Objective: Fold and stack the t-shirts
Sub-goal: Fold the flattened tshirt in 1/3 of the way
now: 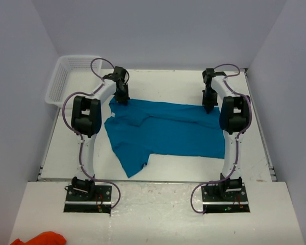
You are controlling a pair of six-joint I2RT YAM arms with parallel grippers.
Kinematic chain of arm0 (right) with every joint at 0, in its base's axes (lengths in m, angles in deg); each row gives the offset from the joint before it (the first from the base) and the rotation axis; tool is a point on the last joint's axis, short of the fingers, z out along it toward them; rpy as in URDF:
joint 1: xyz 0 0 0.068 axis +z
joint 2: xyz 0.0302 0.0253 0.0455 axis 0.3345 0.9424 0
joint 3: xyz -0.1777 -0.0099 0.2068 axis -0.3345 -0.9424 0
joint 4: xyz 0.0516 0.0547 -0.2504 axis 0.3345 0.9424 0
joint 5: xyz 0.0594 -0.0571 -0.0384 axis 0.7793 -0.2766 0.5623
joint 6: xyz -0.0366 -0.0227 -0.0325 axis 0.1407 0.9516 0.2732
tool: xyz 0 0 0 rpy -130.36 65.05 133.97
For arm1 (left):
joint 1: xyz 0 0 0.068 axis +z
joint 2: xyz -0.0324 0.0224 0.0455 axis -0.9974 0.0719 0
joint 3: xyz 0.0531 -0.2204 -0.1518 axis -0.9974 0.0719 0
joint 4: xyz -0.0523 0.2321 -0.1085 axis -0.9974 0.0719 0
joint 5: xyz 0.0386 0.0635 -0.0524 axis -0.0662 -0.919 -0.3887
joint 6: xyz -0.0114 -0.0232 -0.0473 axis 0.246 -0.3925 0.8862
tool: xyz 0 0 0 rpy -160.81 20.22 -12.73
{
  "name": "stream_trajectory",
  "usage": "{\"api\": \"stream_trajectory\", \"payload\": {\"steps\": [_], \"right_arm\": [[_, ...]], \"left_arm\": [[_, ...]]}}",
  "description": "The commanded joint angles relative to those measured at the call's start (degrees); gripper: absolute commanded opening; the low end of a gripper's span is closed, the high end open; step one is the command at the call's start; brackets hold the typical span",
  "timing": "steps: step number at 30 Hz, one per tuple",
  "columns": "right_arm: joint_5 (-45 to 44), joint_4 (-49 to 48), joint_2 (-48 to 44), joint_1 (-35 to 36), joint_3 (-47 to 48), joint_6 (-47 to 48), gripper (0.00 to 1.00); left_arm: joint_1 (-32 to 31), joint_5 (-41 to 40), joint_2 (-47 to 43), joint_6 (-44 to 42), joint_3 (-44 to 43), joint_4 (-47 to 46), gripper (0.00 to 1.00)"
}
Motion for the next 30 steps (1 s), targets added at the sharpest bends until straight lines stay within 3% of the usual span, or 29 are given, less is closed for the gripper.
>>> {"api": "stream_trajectory", "payload": {"steps": [1, 12, 27, 30], "right_arm": [[-3.1, -1.5, 1.7, -0.5, 1.4, 0.7, 0.0], [-2.1, 1.9, 7.7, -1.0, 16.2, 2.6, 0.0], [-0.9, -4.3, 8.0, -1.4, 21.3, 6.9, 0.0], [0.3, -5.8, 7.0, -1.4, 21.5, 7.3, 0.0]], "left_arm": [[0.4, 0.4, -3.1, -0.9, 0.6, 0.0, 0.0], [0.5, -0.9, 0.7, -1.8, -3.6, -2.0, 0.0], [1.7, 0.4, 8.2, -6.4, -14.8, -6.3, 0.0], [1.6, 2.9, 7.3, -6.6, -14.6, -7.5, 0.11]]}}
